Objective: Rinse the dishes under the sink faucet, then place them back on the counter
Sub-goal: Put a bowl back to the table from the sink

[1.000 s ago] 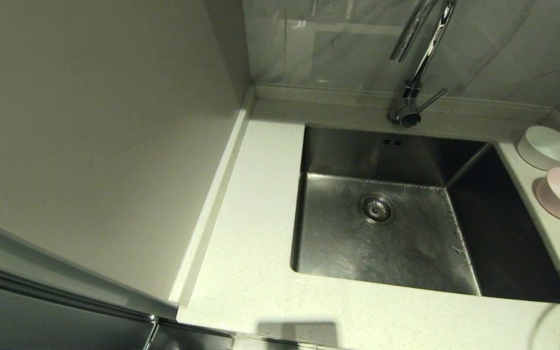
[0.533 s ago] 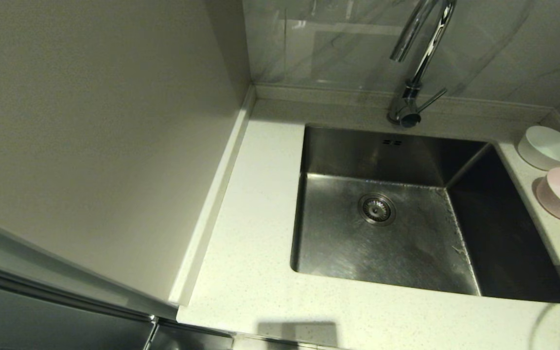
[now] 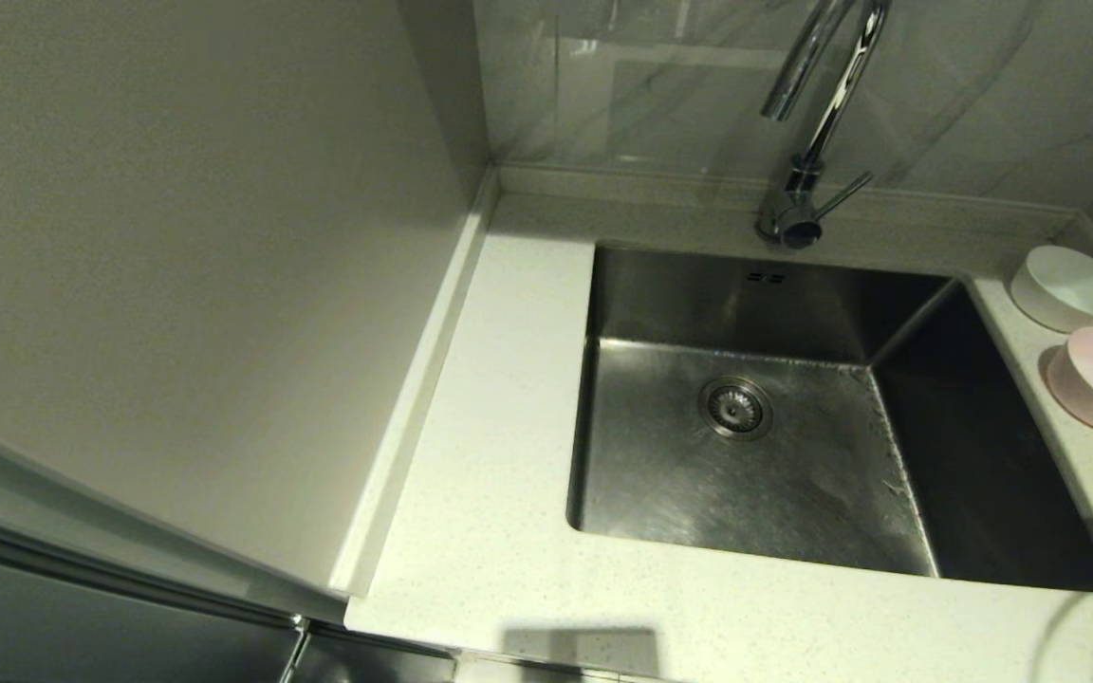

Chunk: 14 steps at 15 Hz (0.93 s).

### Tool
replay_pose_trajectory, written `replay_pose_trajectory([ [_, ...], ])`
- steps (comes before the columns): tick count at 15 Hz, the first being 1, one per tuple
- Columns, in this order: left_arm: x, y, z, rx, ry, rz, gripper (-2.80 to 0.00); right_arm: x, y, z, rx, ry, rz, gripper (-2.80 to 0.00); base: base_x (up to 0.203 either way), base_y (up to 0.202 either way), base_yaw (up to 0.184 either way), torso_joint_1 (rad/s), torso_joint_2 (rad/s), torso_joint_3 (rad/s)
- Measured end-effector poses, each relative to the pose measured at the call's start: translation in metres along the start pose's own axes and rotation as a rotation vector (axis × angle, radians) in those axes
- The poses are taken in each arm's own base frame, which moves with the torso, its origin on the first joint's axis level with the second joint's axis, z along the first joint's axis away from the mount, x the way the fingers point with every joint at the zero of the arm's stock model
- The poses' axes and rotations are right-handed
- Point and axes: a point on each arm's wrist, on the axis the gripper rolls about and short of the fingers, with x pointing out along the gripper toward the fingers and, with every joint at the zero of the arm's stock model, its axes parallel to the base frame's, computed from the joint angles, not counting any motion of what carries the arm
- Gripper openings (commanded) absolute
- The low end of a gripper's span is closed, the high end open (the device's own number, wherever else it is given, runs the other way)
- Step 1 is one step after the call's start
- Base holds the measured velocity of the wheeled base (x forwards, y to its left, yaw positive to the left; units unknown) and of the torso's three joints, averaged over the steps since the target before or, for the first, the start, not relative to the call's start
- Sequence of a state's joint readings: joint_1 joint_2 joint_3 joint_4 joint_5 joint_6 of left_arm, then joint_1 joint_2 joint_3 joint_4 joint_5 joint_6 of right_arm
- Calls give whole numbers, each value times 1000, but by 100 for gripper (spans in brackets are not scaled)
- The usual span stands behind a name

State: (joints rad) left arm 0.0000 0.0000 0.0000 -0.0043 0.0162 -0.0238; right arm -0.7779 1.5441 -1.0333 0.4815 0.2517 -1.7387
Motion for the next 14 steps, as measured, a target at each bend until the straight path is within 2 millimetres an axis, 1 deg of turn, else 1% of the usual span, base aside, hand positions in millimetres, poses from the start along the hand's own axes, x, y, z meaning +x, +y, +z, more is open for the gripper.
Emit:
replay_pose_trajectory([
  [3, 0, 0, 0, 0, 0, 0, -280, -18, -9, 5, 33, -75, -69, 0, 0, 0, 0, 0, 0, 0],
  [7, 0, 0, 0, 0, 0, 0, -280, -65, -22, 20, 56, -200, -130, 0, 0, 0, 0, 0, 0, 0],
  [8, 0, 0, 0, 0, 0, 0, -280, -77, -25, 28, 70, -247, -136, -280, 0, 0, 0, 0, 0, 0],
  [10, 0, 0, 0, 0, 0, 0, -280, -91, -29, 46, 105, -323, -133, -280, 0, 0, 0, 0, 0, 0],
  [14, 0, 0, 0, -1, 0, 0, -280, -105, -32, 77, 197, -443, -124, -280, 0, 0, 0, 0, 0, 0],
])
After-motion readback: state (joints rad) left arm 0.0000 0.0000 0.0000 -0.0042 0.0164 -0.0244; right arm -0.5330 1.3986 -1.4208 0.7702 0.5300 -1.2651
